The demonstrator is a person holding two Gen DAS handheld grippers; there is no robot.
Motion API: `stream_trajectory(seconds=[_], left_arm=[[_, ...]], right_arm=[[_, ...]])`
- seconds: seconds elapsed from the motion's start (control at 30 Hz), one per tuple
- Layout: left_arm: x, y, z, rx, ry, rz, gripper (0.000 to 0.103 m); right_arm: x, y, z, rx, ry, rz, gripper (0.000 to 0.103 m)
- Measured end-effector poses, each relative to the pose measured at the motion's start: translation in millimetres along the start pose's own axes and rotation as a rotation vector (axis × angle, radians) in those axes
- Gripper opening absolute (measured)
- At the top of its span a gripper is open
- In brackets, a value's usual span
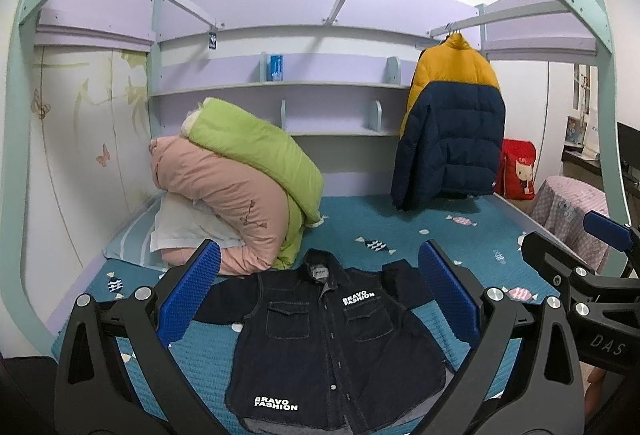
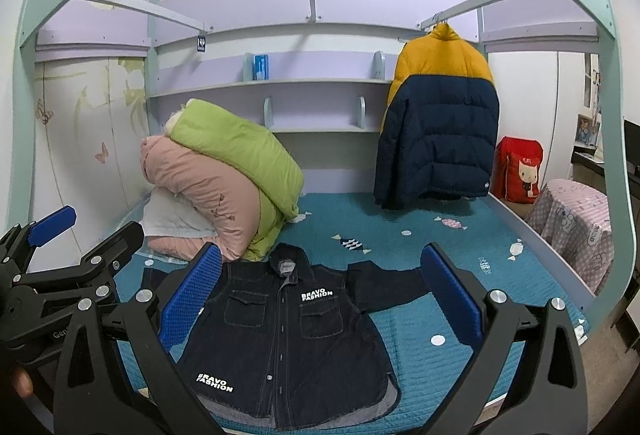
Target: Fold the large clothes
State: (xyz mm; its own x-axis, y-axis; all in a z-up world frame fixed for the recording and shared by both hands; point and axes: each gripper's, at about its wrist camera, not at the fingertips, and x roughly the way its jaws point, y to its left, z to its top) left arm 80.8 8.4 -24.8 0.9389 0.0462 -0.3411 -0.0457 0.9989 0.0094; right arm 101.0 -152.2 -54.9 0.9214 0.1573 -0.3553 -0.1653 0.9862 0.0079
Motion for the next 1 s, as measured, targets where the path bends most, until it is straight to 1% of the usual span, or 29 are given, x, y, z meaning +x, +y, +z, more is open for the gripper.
stream_trajectory(seconds=[0.1,0.23,0.33,0.4,0.43,0.5,0.53,0.6,0.67,0.7,0.8,0.83,0.9,0.97,1.0], left_arm=[[18.8,2.4,-3.1,0.001,0.021,0.0,0.099],[56.6,8.8,-15.1,0.006,0.06,0.002,0.099],[90.8,19.1,-31.5,0.027,0.087,0.031,0.099],[114.4,29.4,-43.7,0.037,0.126,0.065,0.099],[131.4,38.2,-53.6,0.026,0.161,0.082,0.099],[158.1,57.5,-71.6,-0.014,0.213,0.091,0.099],[175.0,70.9,-84.9,-0.033,0.248,0.097,0.099],[206.5,96.1,-113.4,-0.019,0.306,0.124,0.099],[228.2,117.6,-136.7,-0.003,0.34,0.152,0.099],[245.1,134.3,-154.8,-0.015,0.384,0.165,0.099],[275.2,175.4,-190.6,-0.119,0.45,0.15,0.098],[287.1,193.8,-205.8,-0.163,0.475,0.159,0.098],[309.8,230.8,-232.6,-0.218,0.487,0.178,0.098],[329.6,261.7,-248.9,-0.263,0.511,0.211,0.098],[337.4,275.1,-253.5,-0.283,0.508,0.224,0.098]], right_arm=[[19.8,0.8,-2.1,0.002,0.03,0.005,0.096],[51.8,4.2,-11.3,0.007,0.087,0.011,0.096],[86.9,13.6,-23.3,0.002,0.149,0.02,0.096],[116.1,24.5,-36.1,-0.005,0.205,0.037,0.096],[129.3,29.8,-42.1,-0.004,0.229,0.046,0.096],[157.9,42.8,-55.8,0.012,0.286,0.065,0.096],[174.8,51.6,-64.6,0.021,0.319,0.092,0.096],[203.6,69.7,-80.4,0.028,0.377,0.132,0.096],[233.9,91.4,-98.1,0.007,0.416,0.148,0.096],[252.6,107.3,-110.0,-0.011,0.447,0.159,0.096],[291.4,141.1,-132.0,-0.056,0.508,0.185,0.096],[306.7,153.4,-139.6,-0.075,0.535,0.189,0.096],[332.7,173.8,-150.4,-0.107,0.582,0.198,0.096],[357.4,198.8,-159.5,-0.141,0.601,0.207,0.096],[366.2,210.0,-163.1,-0.158,0.609,0.207,0.096]])
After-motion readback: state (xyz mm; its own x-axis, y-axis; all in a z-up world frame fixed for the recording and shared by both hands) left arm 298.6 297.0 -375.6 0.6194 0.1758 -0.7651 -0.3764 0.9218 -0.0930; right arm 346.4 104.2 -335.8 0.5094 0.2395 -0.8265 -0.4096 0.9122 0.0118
